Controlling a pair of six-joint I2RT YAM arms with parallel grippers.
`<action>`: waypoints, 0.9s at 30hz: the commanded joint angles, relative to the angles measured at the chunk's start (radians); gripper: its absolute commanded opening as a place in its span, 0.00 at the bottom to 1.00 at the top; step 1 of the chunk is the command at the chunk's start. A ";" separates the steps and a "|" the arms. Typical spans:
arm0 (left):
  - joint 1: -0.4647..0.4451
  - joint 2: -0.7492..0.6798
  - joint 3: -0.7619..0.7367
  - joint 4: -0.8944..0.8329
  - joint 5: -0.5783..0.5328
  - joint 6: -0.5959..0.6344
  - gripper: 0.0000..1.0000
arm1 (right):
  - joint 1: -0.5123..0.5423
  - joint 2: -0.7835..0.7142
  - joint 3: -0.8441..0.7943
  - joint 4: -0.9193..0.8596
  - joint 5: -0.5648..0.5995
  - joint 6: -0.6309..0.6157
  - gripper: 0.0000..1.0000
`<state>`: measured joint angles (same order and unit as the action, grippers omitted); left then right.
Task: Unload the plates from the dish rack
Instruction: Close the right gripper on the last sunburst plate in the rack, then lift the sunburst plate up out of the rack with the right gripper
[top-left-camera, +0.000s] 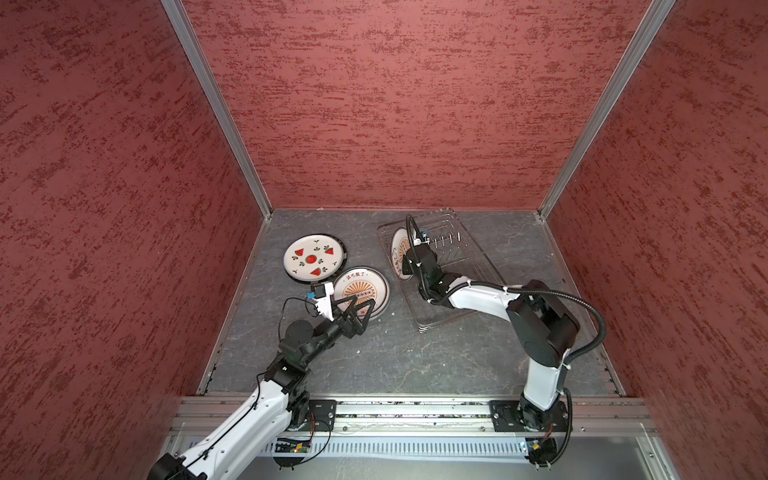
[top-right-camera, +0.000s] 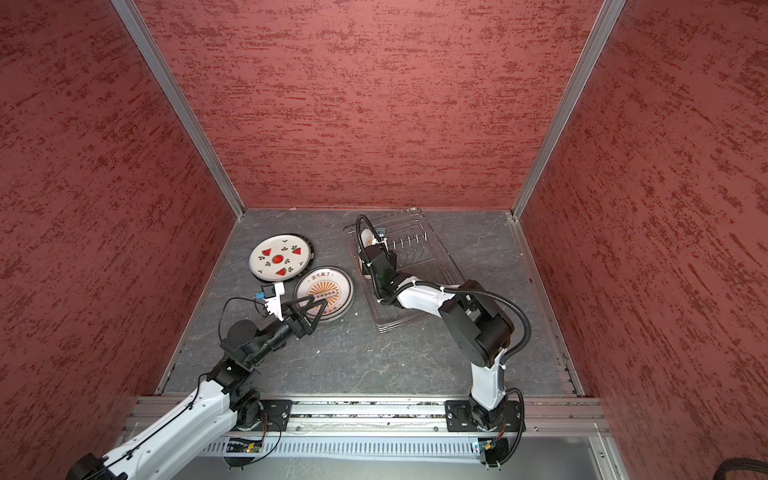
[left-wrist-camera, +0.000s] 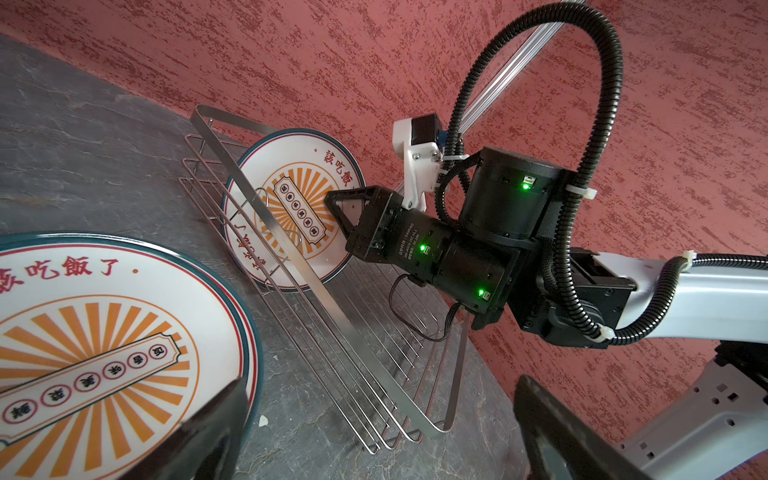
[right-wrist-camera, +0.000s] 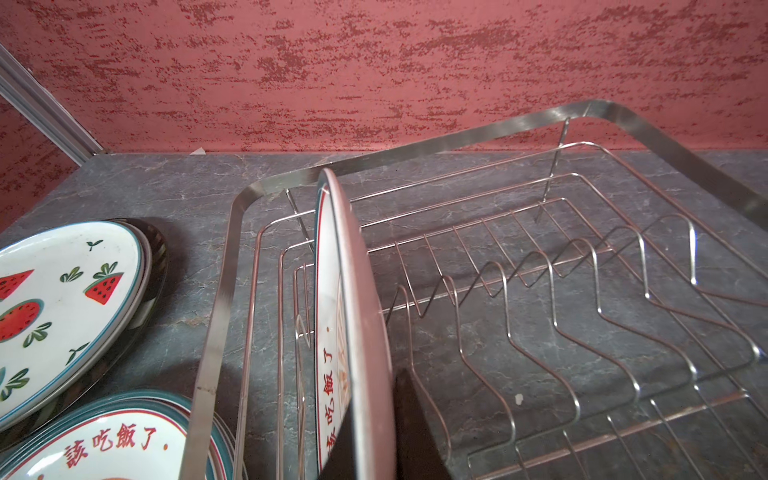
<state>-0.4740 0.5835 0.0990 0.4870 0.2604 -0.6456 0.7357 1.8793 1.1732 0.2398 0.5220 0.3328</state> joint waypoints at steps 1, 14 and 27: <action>-0.008 -0.011 0.019 -0.001 -0.007 0.022 0.99 | 0.008 -0.028 0.022 0.048 0.050 -0.038 0.08; -0.009 -0.018 0.020 -0.039 -0.012 0.024 0.99 | 0.011 -0.144 -0.035 0.114 0.033 -0.112 0.07; -0.012 -0.027 0.021 -0.047 -0.013 0.030 0.99 | 0.019 -0.256 -0.128 0.181 0.081 -0.149 0.06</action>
<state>-0.4793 0.5678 0.0990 0.4385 0.2485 -0.6376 0.7502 1.6913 1.0607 0.3267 0.5564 0.2005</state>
